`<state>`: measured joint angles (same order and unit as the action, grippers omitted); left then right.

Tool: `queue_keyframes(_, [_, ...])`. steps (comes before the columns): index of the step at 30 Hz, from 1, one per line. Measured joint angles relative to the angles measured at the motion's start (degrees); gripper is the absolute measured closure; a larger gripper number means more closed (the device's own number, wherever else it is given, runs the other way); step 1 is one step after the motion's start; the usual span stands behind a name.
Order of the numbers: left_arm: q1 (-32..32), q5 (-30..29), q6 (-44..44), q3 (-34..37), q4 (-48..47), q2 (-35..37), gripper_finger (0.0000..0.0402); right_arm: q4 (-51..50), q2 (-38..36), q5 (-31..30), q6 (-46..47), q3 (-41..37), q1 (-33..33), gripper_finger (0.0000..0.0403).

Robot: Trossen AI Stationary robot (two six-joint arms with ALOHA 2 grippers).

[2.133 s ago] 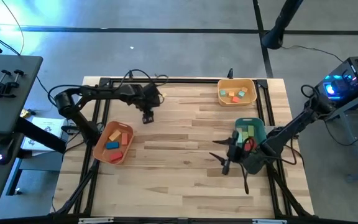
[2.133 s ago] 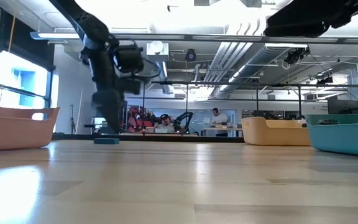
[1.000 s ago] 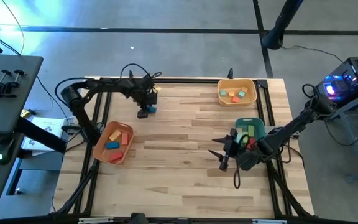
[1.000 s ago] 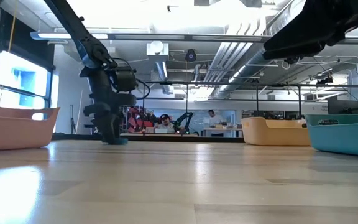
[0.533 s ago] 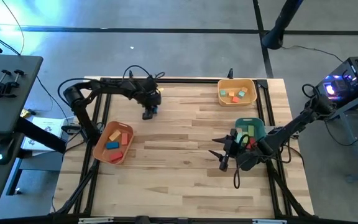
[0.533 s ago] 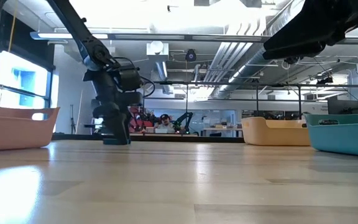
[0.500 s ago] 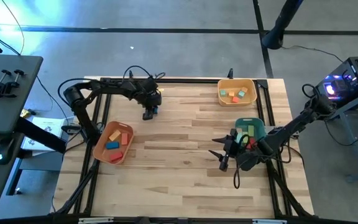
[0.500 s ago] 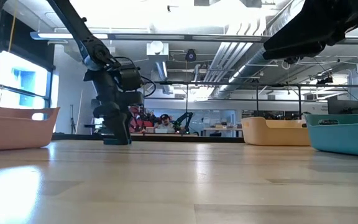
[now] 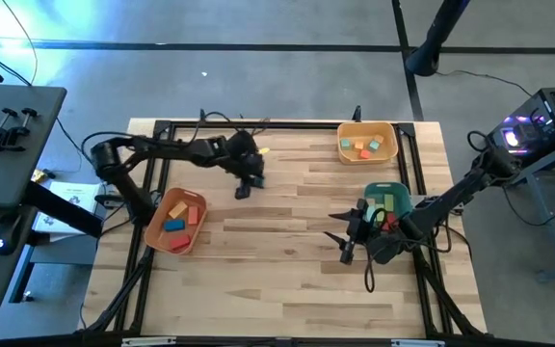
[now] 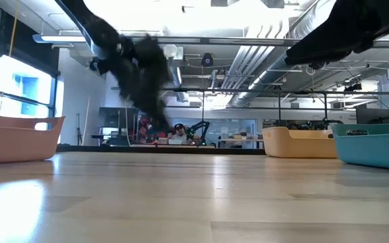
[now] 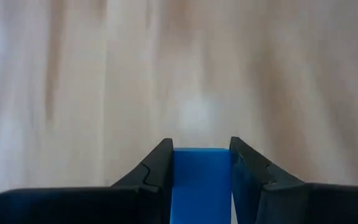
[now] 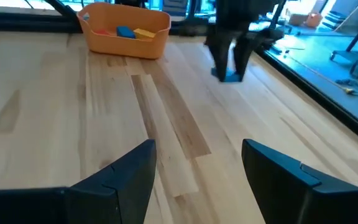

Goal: Sort blocks by size
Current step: Put the thin blue rectangular block into the green bin

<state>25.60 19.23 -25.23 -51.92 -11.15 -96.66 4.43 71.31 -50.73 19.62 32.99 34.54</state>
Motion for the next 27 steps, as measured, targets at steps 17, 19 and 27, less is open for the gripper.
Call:
queue_keyframes(17, [-28.7,3.7,14.2,-0.2,56.8,4.3,0.0318,49.0,19.6,8.6,-24.2,-0.4,-4.5,0.017])
queue_keyframes(19, [-31.7,-1.9,12.5,-0.2,58.3,4.3,0.0318,49.2,20.9,11.0,-26.7,2.4,-5.1,0.017])
queue_keyframes(27, [-38.7,-17.2,8.1,-0.2,59.8,4.3,0.0318,47.7,22.4,7.5,-38.3,12.2,-4.6,0.017])
